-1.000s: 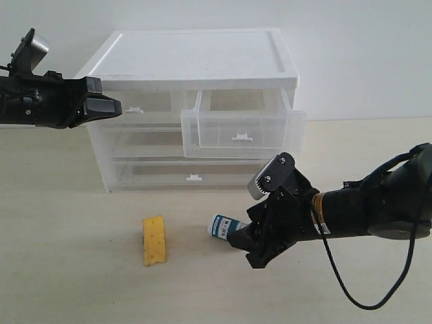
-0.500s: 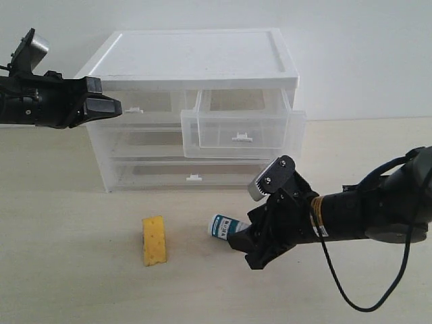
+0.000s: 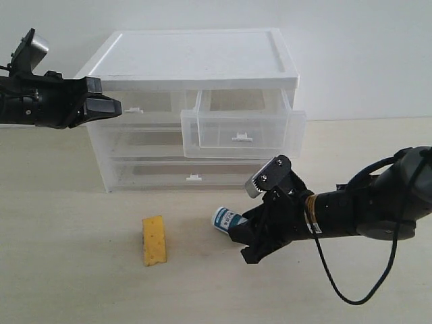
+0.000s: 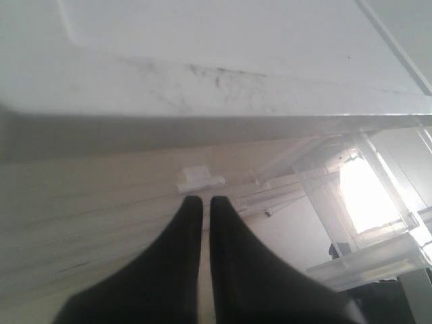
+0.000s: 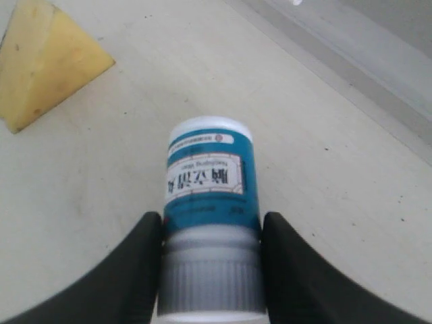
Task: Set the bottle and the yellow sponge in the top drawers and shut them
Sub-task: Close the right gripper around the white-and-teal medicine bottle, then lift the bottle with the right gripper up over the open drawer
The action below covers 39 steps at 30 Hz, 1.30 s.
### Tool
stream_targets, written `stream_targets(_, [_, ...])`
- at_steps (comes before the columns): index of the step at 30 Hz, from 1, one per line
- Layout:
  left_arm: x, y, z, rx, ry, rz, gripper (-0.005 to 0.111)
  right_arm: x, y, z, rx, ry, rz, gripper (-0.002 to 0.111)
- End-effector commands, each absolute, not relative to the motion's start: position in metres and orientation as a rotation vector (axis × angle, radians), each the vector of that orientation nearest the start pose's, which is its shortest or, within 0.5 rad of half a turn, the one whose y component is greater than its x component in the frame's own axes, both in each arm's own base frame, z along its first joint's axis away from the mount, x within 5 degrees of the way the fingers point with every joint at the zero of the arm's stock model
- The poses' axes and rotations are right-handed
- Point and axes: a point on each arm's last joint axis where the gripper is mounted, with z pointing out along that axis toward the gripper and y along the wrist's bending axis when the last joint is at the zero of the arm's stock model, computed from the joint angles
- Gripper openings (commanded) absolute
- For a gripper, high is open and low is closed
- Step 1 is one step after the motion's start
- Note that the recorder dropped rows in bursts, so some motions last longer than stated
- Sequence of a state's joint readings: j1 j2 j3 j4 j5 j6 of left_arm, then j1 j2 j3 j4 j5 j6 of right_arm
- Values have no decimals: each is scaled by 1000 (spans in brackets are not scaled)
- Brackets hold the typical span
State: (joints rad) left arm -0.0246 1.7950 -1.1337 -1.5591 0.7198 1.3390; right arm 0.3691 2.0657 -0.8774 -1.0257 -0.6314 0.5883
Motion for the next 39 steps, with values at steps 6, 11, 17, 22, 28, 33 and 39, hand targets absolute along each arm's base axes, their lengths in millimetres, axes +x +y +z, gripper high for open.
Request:
stream_targets(6, [379, -68, 237, 234, 2104, -900, 4, 309, 175, 97, -1134, 2043, 679, 0])
stream_targets(11, [380, -67, 237, 224, 2107, -884, 4, 299, 175, 125, -1091, 2122, 785, 0])
stream_targets(17, [380, -67, 237, 221, 2107, -879, 4, 274, 188, 163, -1139, 1964, 1205, 0])
stream_targets(22, [380, -67, 236, 224, 2110, -874, 4, 271, 190, 182, -1091, 1890, 1284, 0])
stream_targets(28, [380, -67, 236, 225, 2109, -875, 4, 268, 192, 228, -890, 1653, 1496, 0])
stream_targets(33, [380, -67, 237, 229, 2108, -882, 4, 269, 187, 274, -783, 1491, 1453, 0])
stream_targets(39, [380, -67, 237, 229, 2108, -882, 4, 293, 178, 310, -672, 1628, 1067, 0])
